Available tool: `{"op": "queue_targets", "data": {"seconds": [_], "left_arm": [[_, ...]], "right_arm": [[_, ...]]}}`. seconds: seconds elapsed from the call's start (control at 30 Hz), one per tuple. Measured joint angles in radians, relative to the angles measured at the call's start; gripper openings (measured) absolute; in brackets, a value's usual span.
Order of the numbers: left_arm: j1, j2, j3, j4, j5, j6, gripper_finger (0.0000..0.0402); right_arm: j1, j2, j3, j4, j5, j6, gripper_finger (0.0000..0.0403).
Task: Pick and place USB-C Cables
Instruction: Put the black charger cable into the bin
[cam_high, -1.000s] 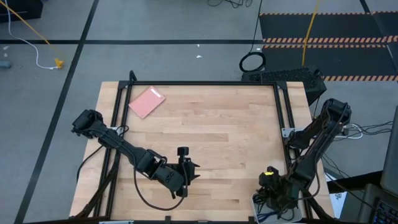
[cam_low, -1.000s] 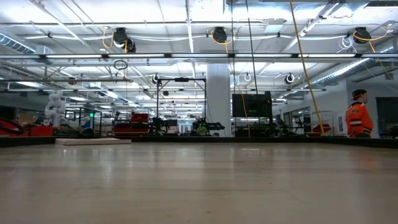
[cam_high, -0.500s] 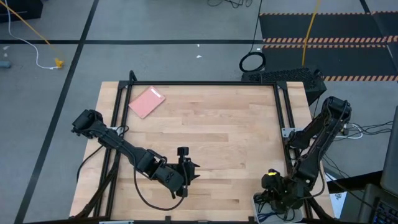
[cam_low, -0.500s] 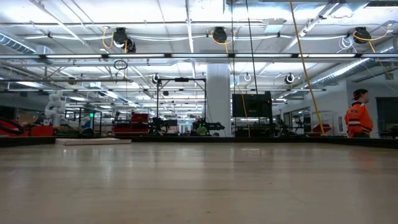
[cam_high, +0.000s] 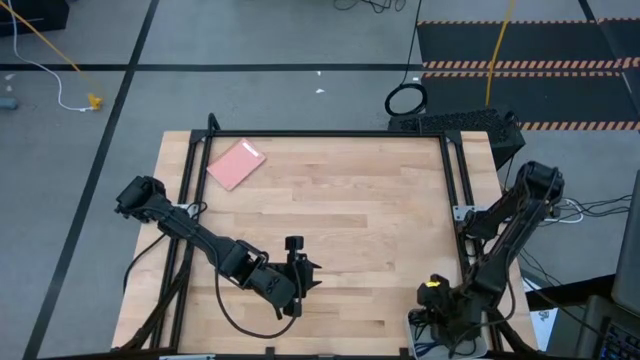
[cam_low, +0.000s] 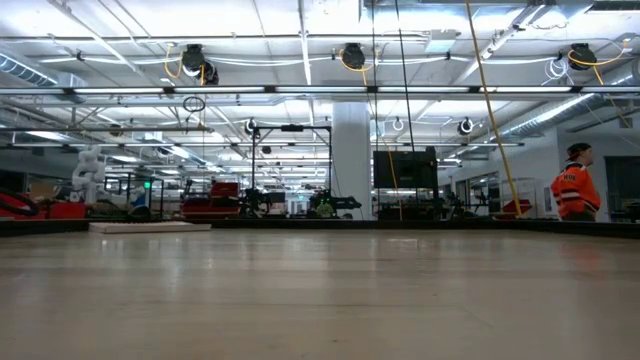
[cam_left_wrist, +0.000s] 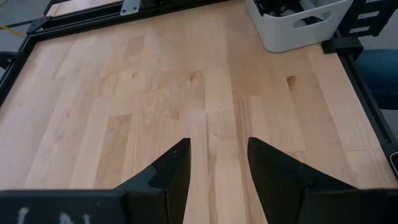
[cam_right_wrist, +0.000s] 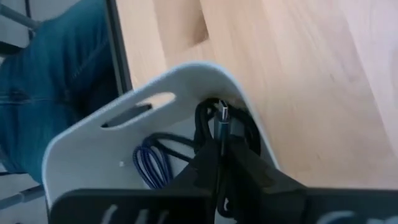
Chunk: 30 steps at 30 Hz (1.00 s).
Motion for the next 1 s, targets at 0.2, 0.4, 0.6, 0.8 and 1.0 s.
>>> {"op": "queue_targets", "data": {"seconds": [0.2, 0.4, 0.6, 0.8, 1.0], "left_arm": [[0.000, 0.000, 0.000, 0.000, 0.000, 0.001, 0.0161], [0.000, 0.000, 0.000, 0.000, 0.000, 0.002, 0.0161], [0.000, 0.000, 0.000, 0.000, 0.000, 0.002, 0.0161], [0.000, 0.000, 0.000, 0.000, 0.000, 0.002, 0.0161], [0.000, 0.000, 0.000, 0.000, 0.000, 0.004, 0.0161]], "right_arm": [[-0.011, 0.016, 0.000, 0.000, -0.032, 0.015, 0.0027], [-0.012, 0.011, 0.000, 0.013, -0.031, 0.015, 0.0058], [-0.011, -0.040, 0.000, 0.014, -0.030, 0.033, 0.0082], [-0.011, -0.059, 0.000, 0.014, -0.047, 0.028, 0.0083], [-0.009, -0.055, 0.000, 0.016, -0.106, 0.098, 0.0101]]}}
